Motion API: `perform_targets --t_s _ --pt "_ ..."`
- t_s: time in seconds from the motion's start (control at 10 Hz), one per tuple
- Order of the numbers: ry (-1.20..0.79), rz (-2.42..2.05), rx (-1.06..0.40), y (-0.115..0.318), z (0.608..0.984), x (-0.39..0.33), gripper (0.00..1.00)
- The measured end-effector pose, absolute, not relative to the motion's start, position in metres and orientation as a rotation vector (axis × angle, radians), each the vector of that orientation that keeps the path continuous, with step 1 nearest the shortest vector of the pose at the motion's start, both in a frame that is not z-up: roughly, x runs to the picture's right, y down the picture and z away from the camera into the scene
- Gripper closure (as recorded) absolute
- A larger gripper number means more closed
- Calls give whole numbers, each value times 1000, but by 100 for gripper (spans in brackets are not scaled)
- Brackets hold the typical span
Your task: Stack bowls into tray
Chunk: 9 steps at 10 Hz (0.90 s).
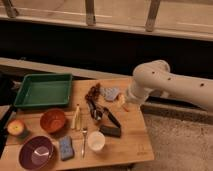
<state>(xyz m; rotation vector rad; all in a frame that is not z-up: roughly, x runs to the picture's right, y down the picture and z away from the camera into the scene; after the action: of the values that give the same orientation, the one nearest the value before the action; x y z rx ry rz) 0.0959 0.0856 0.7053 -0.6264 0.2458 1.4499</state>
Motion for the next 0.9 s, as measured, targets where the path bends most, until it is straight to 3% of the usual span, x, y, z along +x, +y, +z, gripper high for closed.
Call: perform_targets --t_s 0.4,0.9 --pt "191 1321 -681 82 711 -8 35" --pt "195 1314 -682 83 712 -9 35"
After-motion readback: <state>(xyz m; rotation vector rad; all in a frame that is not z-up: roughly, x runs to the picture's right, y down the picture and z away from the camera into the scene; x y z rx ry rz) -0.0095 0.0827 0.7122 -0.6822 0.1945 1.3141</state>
